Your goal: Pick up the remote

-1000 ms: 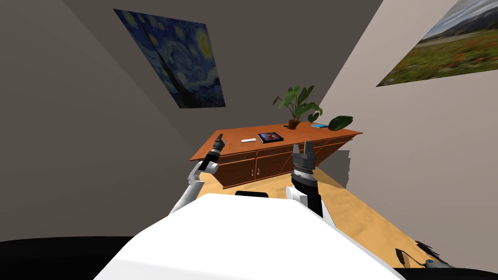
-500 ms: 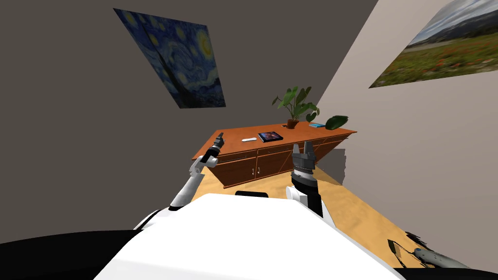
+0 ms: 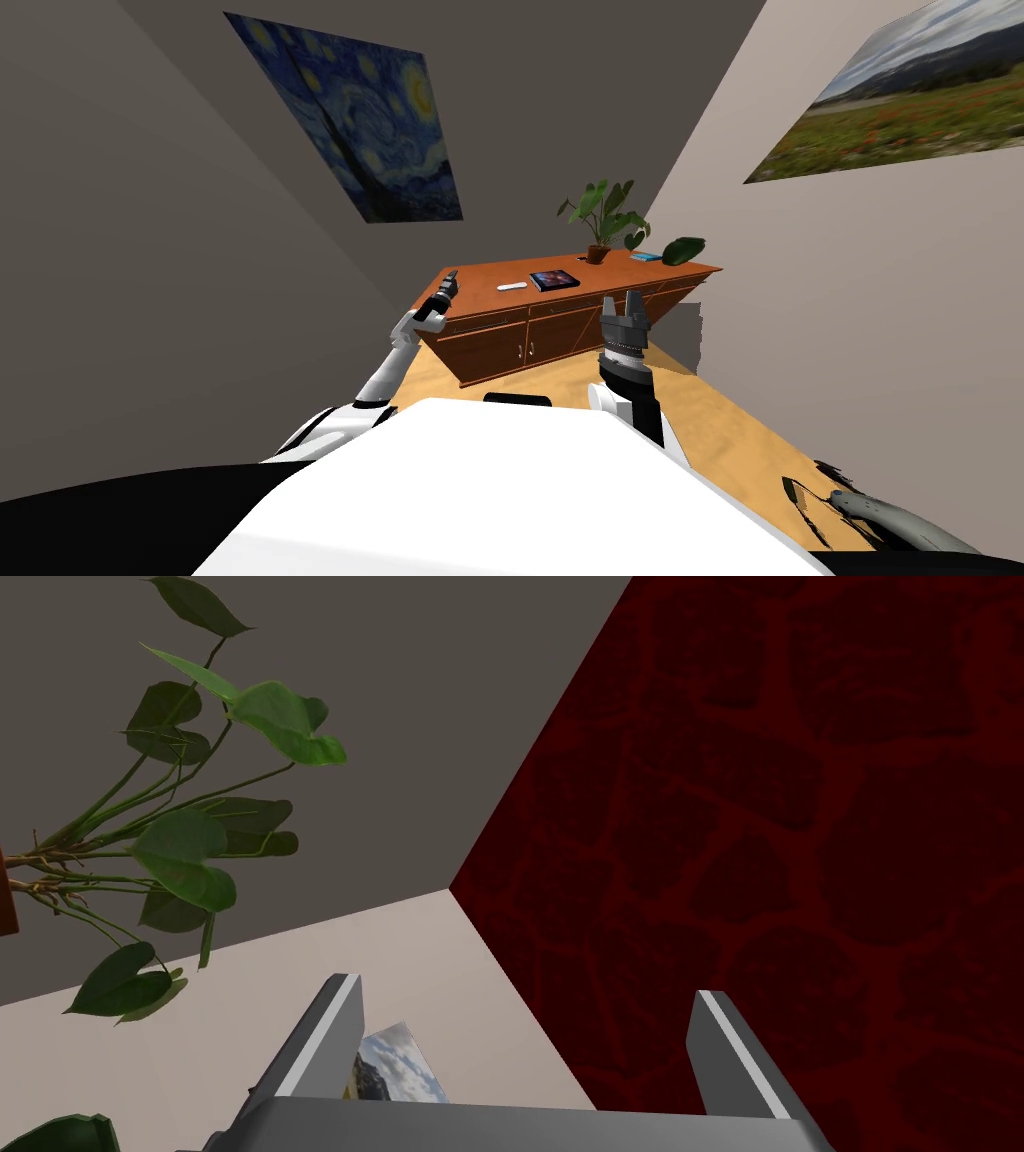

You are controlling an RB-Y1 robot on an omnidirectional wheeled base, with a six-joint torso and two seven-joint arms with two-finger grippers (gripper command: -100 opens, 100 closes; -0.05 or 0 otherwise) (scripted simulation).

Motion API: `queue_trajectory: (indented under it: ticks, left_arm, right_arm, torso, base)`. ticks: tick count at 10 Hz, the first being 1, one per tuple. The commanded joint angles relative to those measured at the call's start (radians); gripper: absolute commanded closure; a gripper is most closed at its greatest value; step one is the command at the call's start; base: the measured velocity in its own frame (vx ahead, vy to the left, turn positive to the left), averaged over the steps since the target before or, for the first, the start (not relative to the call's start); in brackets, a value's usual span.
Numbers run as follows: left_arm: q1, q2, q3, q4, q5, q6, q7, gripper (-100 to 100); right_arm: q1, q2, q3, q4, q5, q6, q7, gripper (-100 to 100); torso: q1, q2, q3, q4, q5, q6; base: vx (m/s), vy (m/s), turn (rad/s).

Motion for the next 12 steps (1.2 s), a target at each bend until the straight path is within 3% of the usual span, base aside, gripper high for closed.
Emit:
queue_trajectory:
  ticks: [1, 2, 4, 5, 7, 8, 10, 11, 12]
  left_arm:
    - [-0.021, 0.000, 0.001, 0.016, -0.002, 0.039, 0.000, -100]
    - [-0.066, 0.029, 0.008, 0.067, 0.005, 0.071, 0.006, -100]
    - [-0.082, 0.029, 0.008, 0.075, 0.005, 0.112, 0.006, -100]
    - [-0.128, 0.057, 0.016, 0.127, 0.012, 0.141, 0.013, -100]
    - [-0.144, 0.057, 0.016, 0.134, 0.012, 0.187, 0.013, -100]
    - [-0.187, 0.085, 0.023, 0.174, 0.020, 0.226, 0.020, -100]
    - [-0.206, 0.085, 0.023, 0.195, 0.020, 0.263, 0.020, -100]
    - [-0.251, 0.112, 0.030, 0.241, 0.029, 0.302, 0.029, -100]
    - [-0.268, 0.112, 0.030, 0.257, 0.029, 0.335, 0.029, -100]
  right_arm:
    - [0.000, 0.000, 0.000, 0.000, 0.000, 0.000, 0.000, 0]
    - [0.000, 0.000, 0.000, 0.000, 0.000, 0.000, 0.000, 0]
    - [0.000, 0.000, 0.000, 0.000, 0.000, 0.000, 0.000, 0]
    - [0.000, 0.000, 0.000, 0.000, 0.000, 0.000, 0.000, 0]
    - [0.000, 0.000, 0.000, 0.000, 0.000, 0.000, 0.000, 0]
    - [0.000, 0.000, 0.000, 0.000, 0.000, 0.000, 0.000, 0]
    - [0.000, 0.000, 0.000, 0.000, 0.000, 0.000, 0.000, 0]
    - [0.000, 0.000, 0.000, 0.000, 0.000, 0.000, 0.000, 0]
    - [0.000, 0.000, 0.000, 0.000, 0.000, 0.000, 0.000, 0]
  torso:
    - [0.000, 0.000, 0.000, 0.000, 0.000, 0.000]
    - [-0.001, -0.001, 0.000, 0.000, 0.000, 0.000]
    - [-0.001, 0.000, 0.000, 0.000, 0.000, 0.000]
    - [-0.001, -0.001, 0.000, 0.000, 0.000, 0.000]
    - [-0.001, 0.000, 0.000, 0.000, 0.000, 0.000]
    - [-0.001, -0.001, 0.000, 0.000, 0.000, 0.000]
    - [-0.002, -0.001, 0.000, 0.000, 0.000, 0.000]
    - [-0.002, -0.001, -0.001, 0.000, 0.000, 0.000]
    - [-0.002, -0.001, -0.001, 0.000, -0.001, 0.000]
  base:
    - [-0.013, 0.007, 0.013]
    - [-0.018, 0.006, -0.081]
    - [-0.016, 0.005, -0.020]
    - [-0.022, 0.003, -0.098]
    - [-0.016, 0.004, -0.018]
    - [-0.013, -0.004, -0.102]
    - [-0.009, -0.002, -0.025]
    - [-0.014, -0.012, -0.101]
    - [-0.012, -0.008, -0.067]
